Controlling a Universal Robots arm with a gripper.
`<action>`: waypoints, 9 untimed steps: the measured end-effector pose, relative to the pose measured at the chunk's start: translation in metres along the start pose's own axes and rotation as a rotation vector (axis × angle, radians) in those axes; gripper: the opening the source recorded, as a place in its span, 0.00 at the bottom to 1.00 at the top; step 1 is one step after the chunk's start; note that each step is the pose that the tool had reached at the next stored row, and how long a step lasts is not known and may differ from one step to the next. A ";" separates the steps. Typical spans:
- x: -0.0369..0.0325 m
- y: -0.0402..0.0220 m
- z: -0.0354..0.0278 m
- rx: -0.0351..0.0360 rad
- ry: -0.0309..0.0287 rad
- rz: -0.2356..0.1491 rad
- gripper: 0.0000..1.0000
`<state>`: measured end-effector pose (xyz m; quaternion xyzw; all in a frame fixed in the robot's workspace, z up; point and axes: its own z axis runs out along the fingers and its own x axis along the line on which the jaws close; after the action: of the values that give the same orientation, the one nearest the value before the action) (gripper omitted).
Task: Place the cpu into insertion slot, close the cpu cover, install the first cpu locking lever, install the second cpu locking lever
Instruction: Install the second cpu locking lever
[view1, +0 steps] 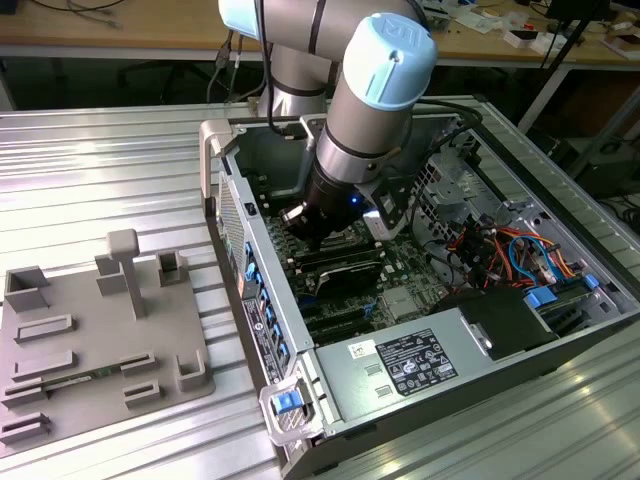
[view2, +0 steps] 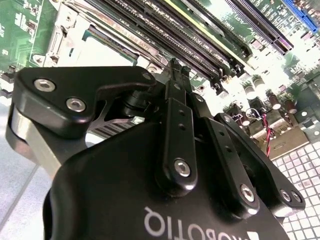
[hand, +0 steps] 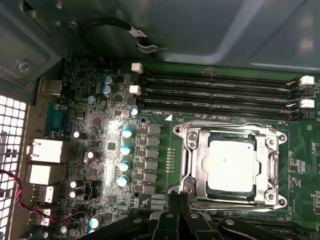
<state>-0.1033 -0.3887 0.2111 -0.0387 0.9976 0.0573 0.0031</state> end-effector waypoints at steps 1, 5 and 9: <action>0.0000 0.0000 0.0002 0.0001 0.0001 0.000 0.11; 0.0001 -0.0001 0.0020 -0.0006 -0.0002 0.000 0.11; 0.0000 -0.0001 0.0034 -0.0006 -0.0001 0.000 0.11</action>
<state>-0.1033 -0.3884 0.2077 -0.0386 0.9976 0.0576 0.0031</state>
